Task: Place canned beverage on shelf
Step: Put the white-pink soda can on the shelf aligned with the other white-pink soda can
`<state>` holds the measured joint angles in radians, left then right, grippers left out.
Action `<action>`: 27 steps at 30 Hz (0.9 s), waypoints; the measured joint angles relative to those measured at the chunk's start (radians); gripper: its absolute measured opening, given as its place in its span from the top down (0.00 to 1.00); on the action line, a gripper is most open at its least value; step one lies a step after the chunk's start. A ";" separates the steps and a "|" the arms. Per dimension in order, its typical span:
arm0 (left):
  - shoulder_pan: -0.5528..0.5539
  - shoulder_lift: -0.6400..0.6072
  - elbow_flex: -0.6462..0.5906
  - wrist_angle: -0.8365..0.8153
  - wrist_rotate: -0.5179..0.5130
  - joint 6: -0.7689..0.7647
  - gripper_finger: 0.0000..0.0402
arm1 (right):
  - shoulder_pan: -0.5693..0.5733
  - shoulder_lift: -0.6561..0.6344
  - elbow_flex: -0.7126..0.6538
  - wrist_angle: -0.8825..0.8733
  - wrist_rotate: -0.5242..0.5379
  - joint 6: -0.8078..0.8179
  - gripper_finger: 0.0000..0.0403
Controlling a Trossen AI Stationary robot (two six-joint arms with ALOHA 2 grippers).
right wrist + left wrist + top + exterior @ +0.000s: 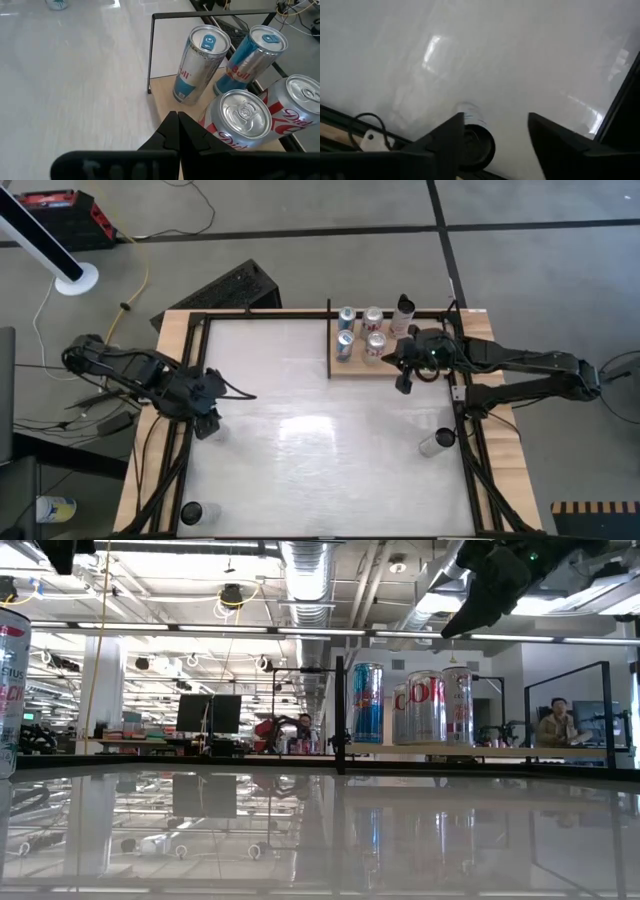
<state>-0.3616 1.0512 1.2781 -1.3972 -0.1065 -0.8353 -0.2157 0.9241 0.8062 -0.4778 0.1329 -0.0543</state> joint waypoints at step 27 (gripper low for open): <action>-0.008 0.197 -0.213 -0.051 0.129 0.136 0.15 | 0.000 0.000 -0.001 -0.008 0.000 -0.036 0.96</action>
<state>-0.3695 1.2479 1.0656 -1.4484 0.0223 -0.6993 -0.2153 0.9245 0.8051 -0.4863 0.1326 -0.0902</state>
